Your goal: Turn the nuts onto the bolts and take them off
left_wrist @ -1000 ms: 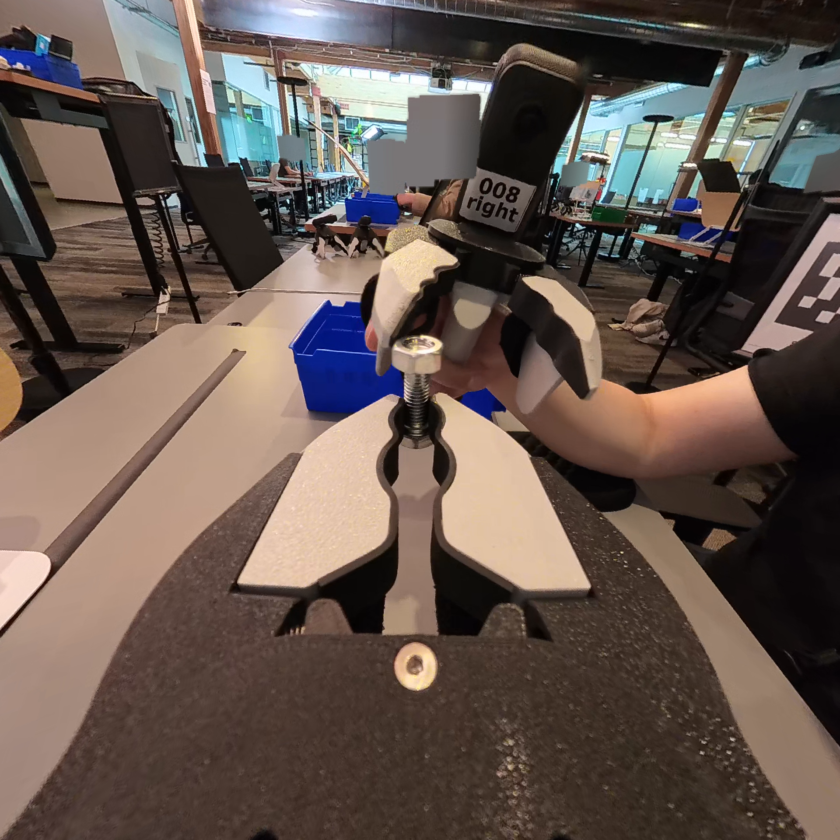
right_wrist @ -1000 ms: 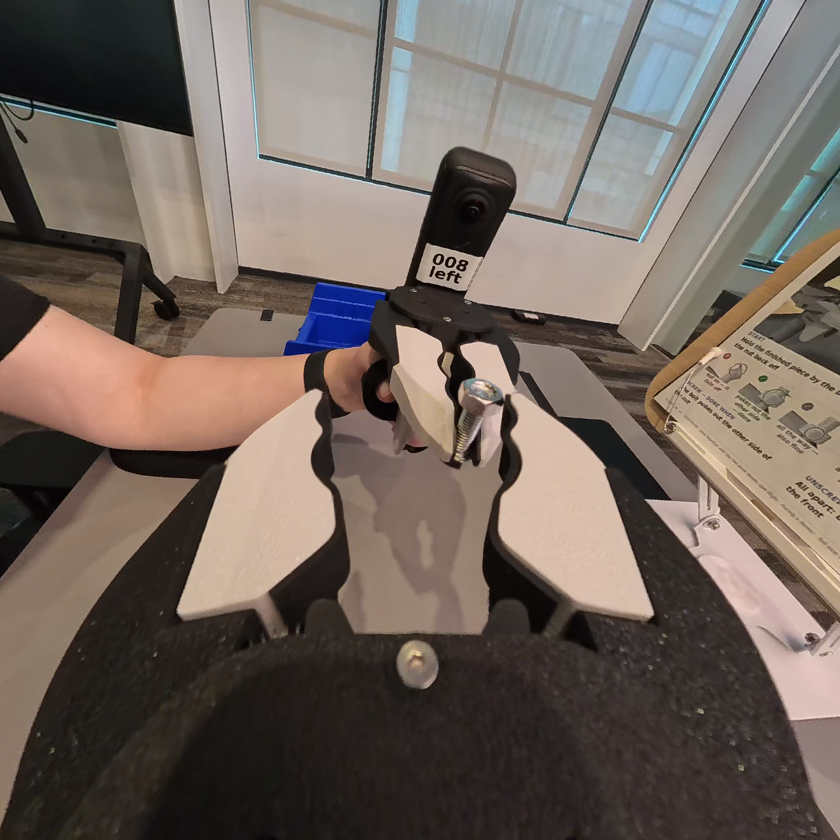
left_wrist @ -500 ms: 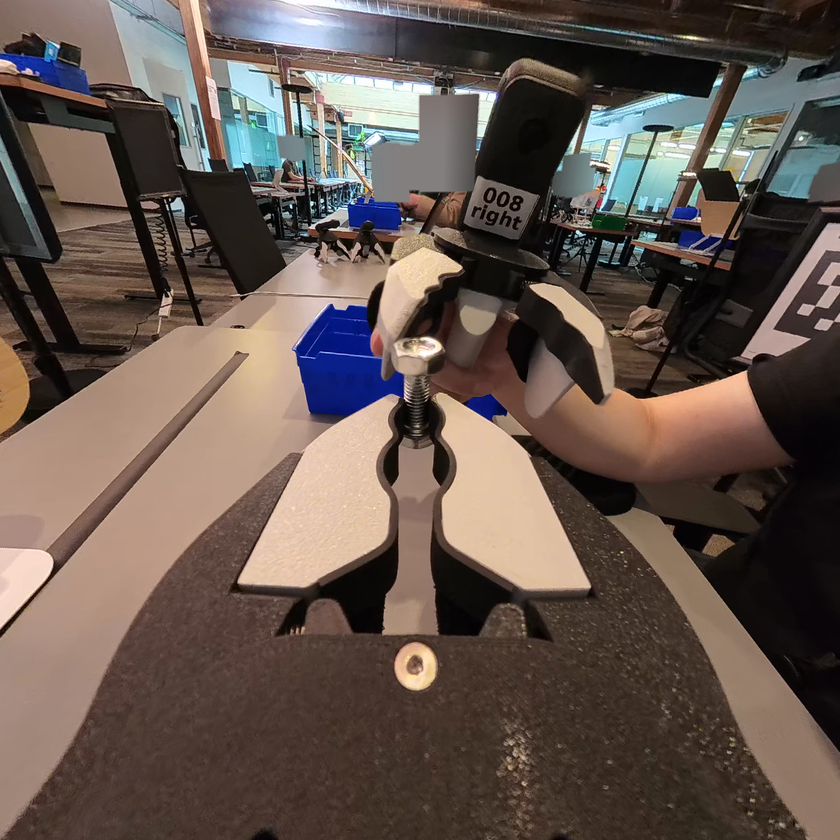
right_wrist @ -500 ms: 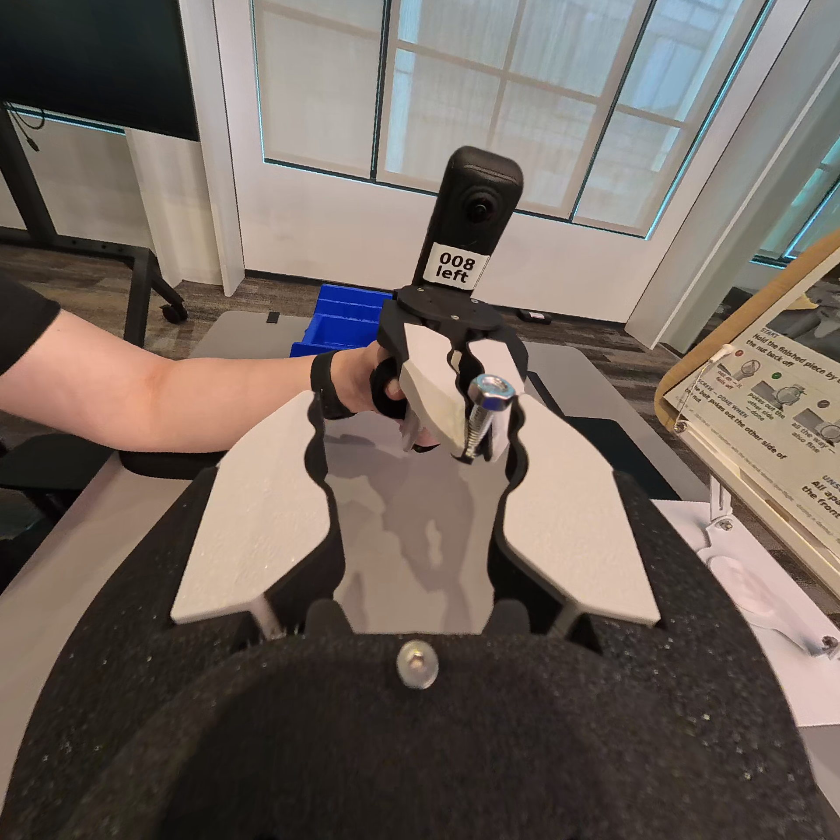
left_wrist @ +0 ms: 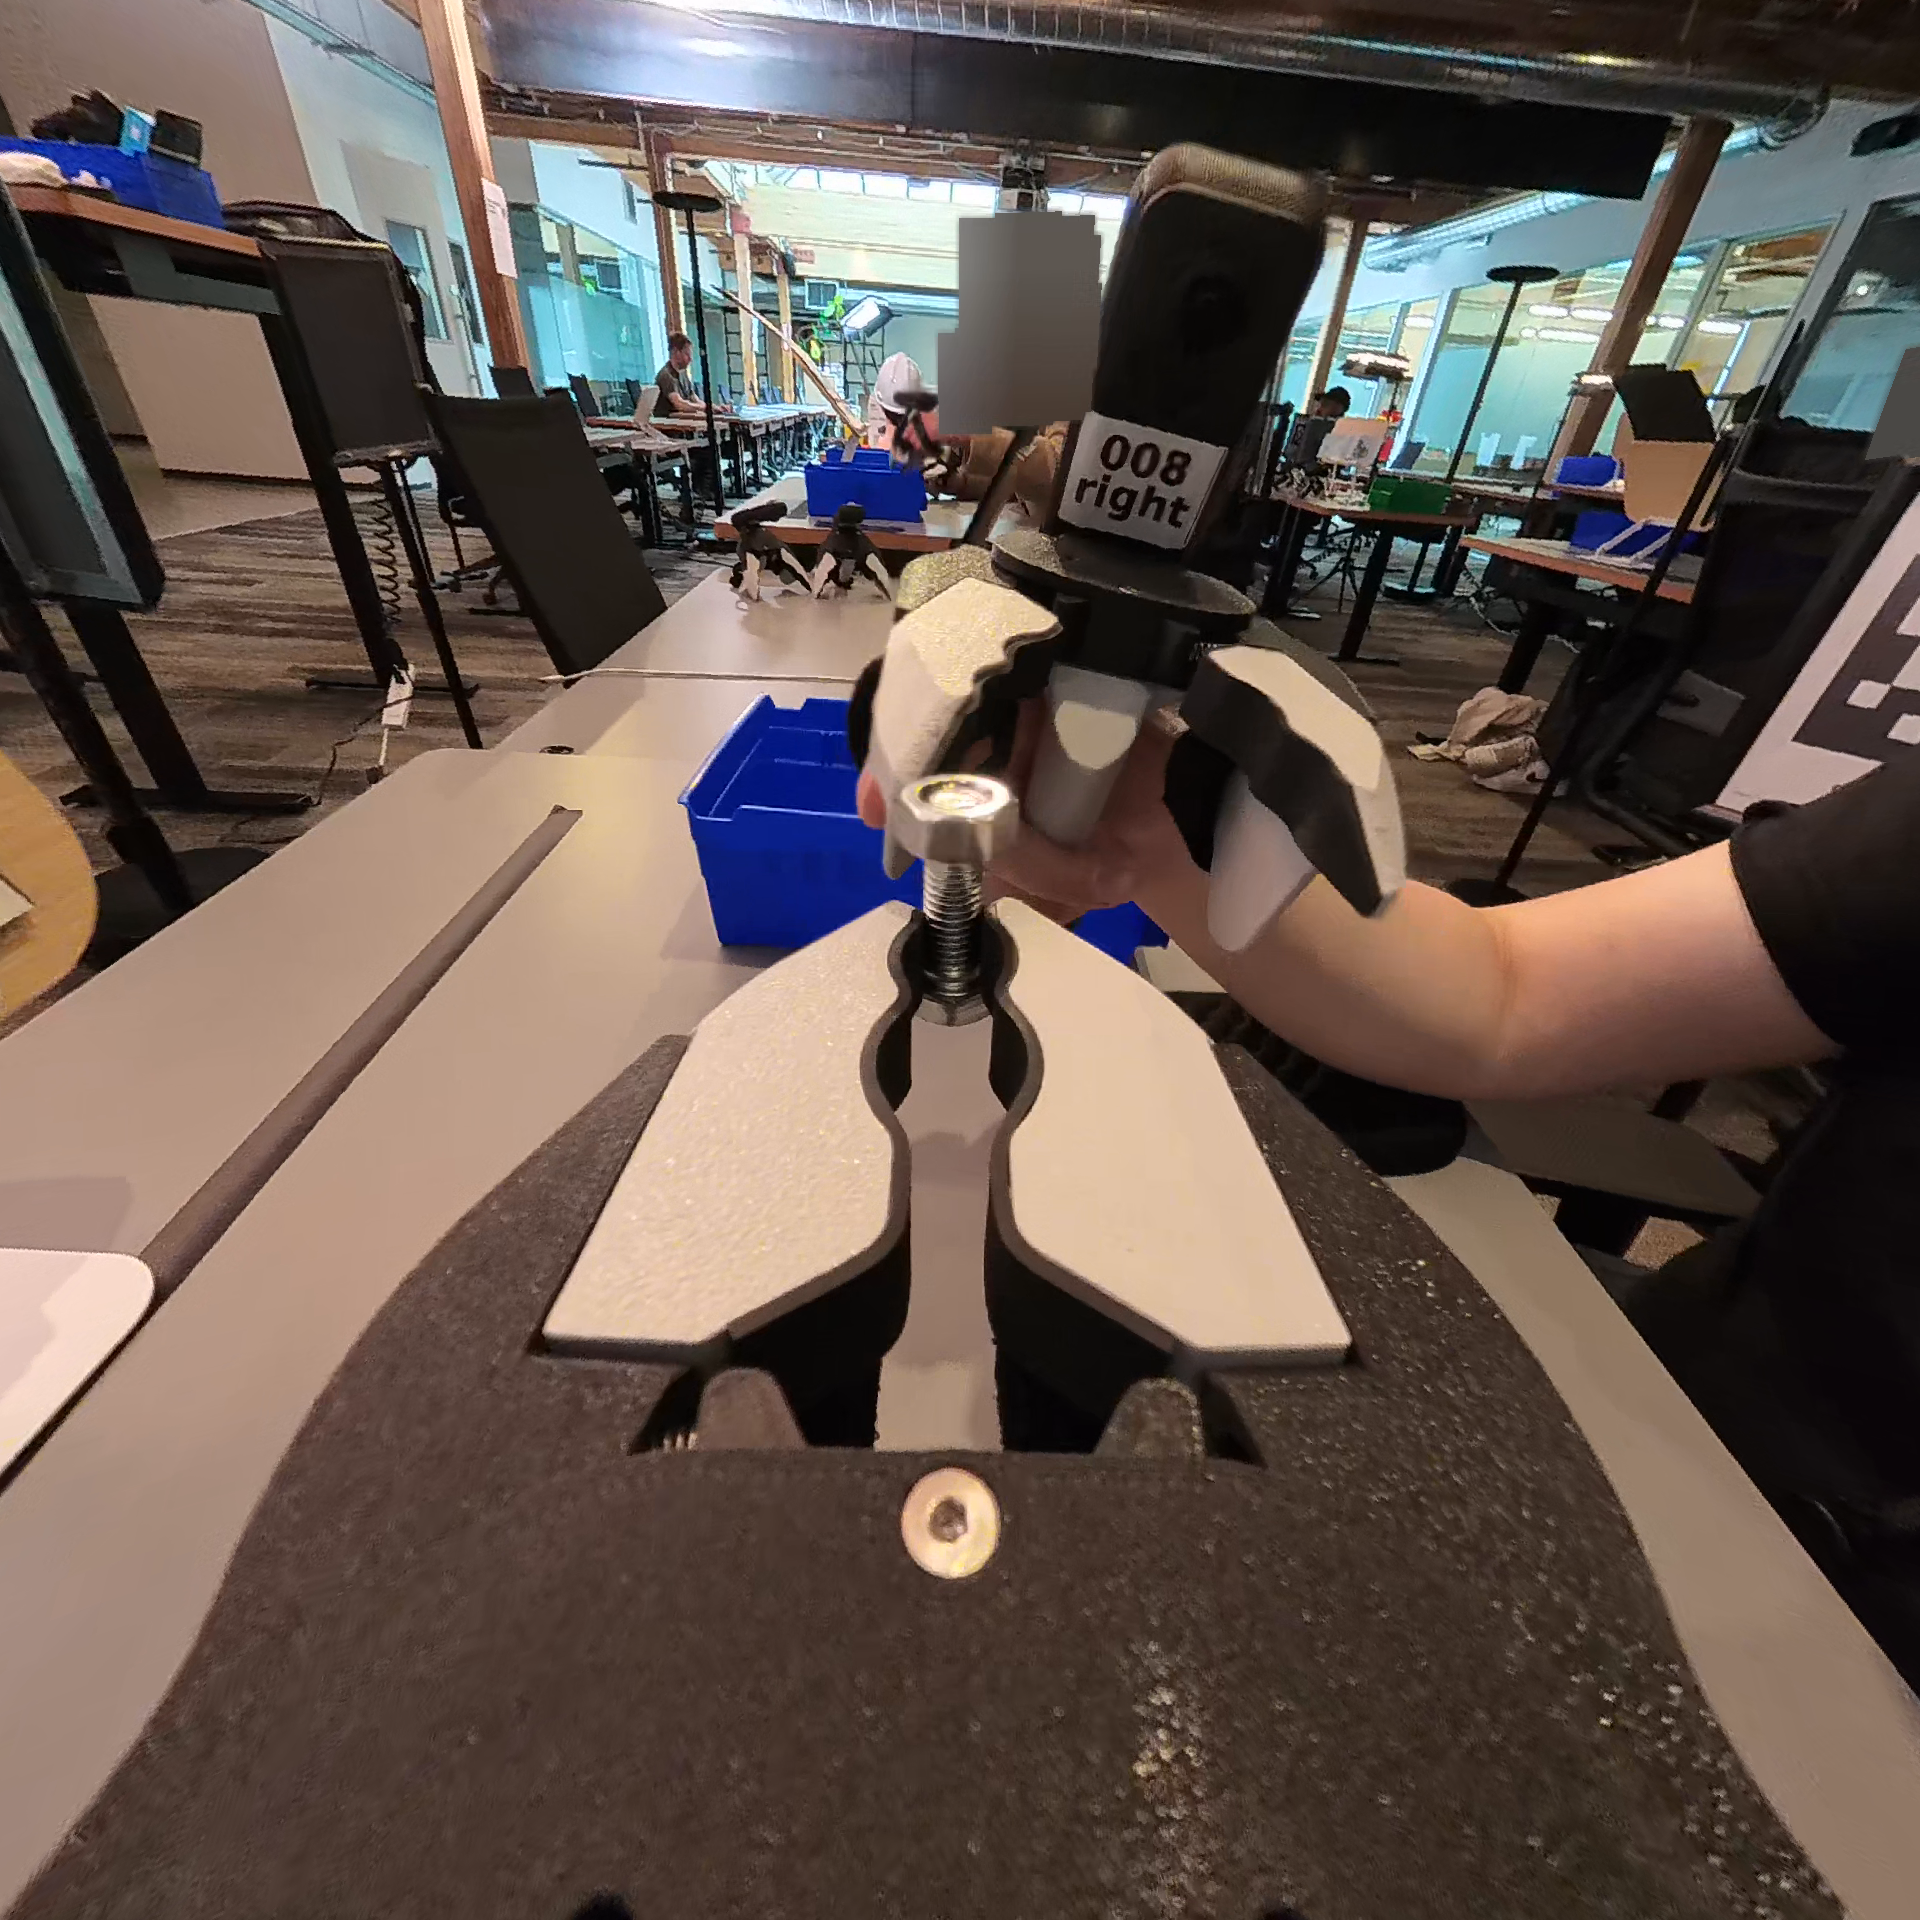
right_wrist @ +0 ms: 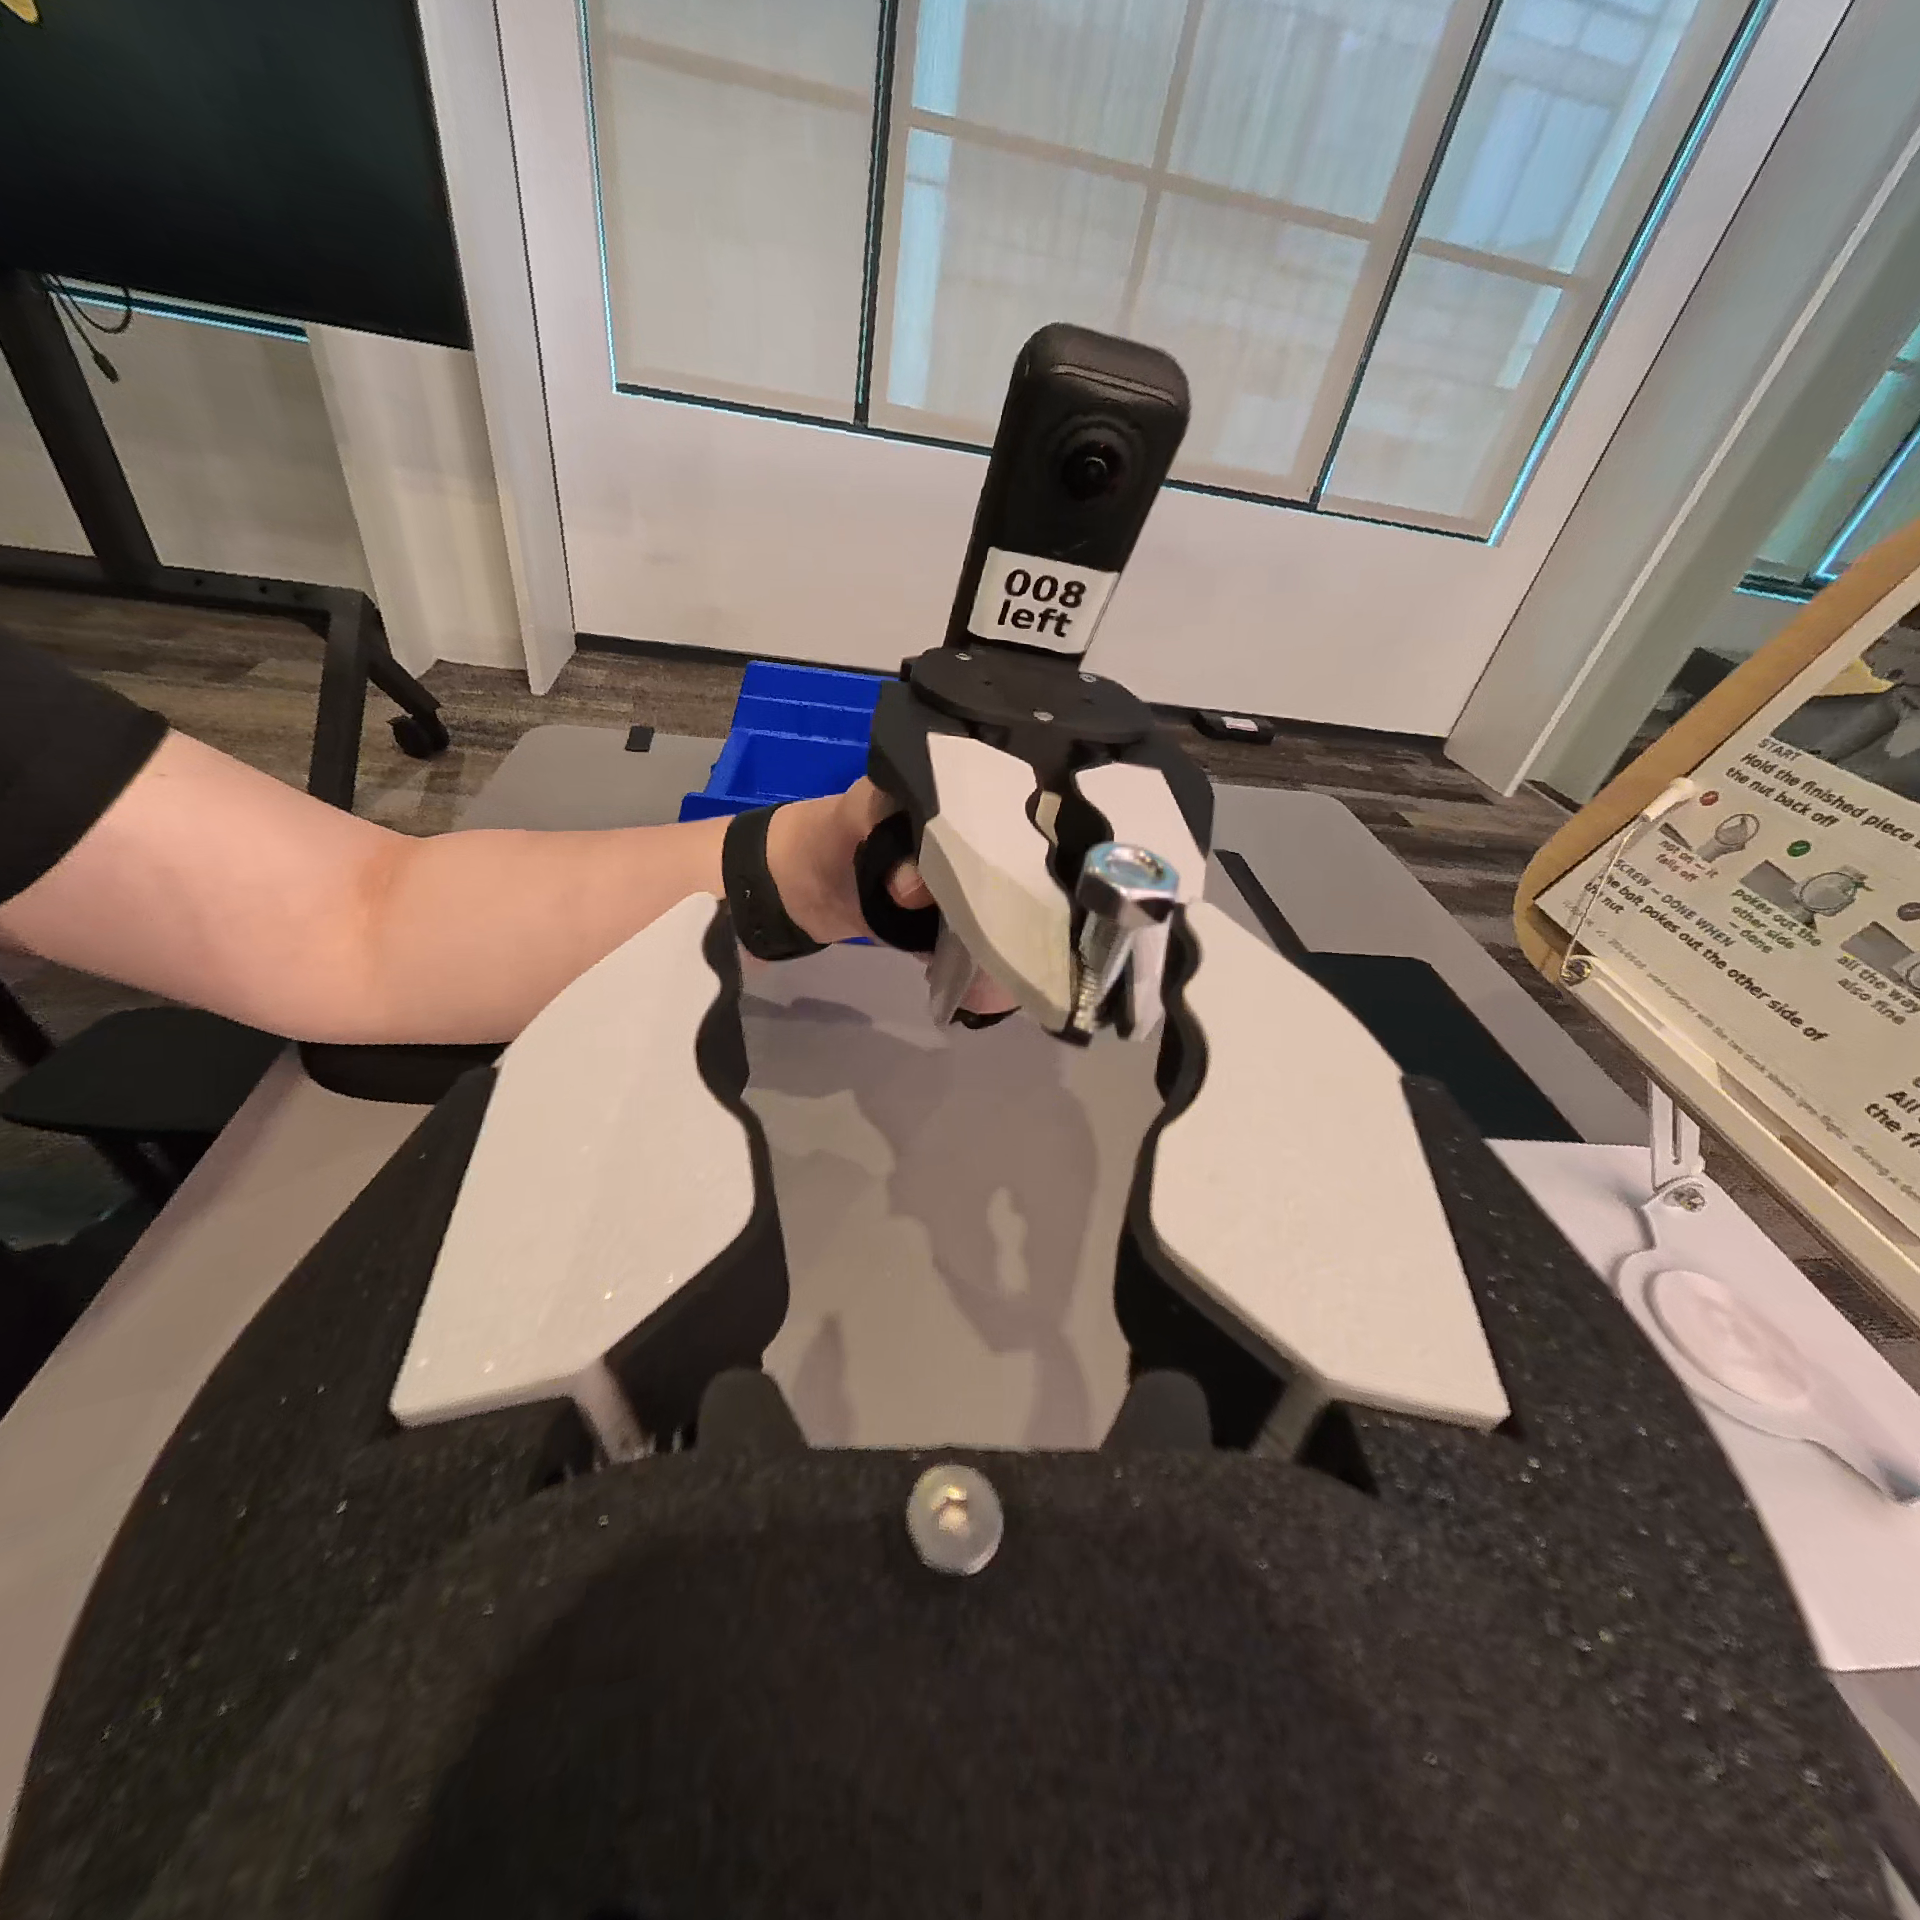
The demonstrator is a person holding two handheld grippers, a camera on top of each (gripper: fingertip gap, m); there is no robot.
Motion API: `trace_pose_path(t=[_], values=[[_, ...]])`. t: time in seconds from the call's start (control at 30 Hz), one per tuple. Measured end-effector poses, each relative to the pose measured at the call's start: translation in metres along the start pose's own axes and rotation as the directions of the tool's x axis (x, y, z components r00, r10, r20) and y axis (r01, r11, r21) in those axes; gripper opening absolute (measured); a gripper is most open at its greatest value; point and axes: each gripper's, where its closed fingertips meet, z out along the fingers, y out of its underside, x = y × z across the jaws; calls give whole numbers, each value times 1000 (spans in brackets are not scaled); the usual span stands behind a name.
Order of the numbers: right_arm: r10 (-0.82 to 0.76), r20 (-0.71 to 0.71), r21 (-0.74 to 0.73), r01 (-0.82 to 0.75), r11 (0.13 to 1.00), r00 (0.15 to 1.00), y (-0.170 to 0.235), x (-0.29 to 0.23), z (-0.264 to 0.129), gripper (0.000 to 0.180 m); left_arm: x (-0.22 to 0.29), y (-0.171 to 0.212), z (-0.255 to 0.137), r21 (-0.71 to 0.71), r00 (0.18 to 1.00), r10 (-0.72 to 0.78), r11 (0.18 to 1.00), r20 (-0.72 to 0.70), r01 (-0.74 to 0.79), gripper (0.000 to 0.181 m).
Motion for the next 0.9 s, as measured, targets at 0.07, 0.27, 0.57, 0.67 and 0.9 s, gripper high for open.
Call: trace_pose_path(t=[0.07,0.27,0.57,0.67,0.9], values=[[6,-22,14,-6,1000,1000,-2,4,-4,76,1,-1,-1,3,1000,-5,1000,-8,5,9],[29,-30,37,-28,999,999,-1,5,9,79,8,6,10,-40,999,10,999,-31,-11,9],[29,-24,24,-28,999,999,-2,4,-2,74,-1,-1,-4,6,1000,-12,1000,-4,12,9],[34,-52,33,-32,999,998,-3,9,-1,75,3,2,2,-15,1000,0,1000,-18,0,9],[26,-17,-1,-26,1000,1000,3,2,7,75,1,7,7,-42,1000,12,999,0,-12,9]])
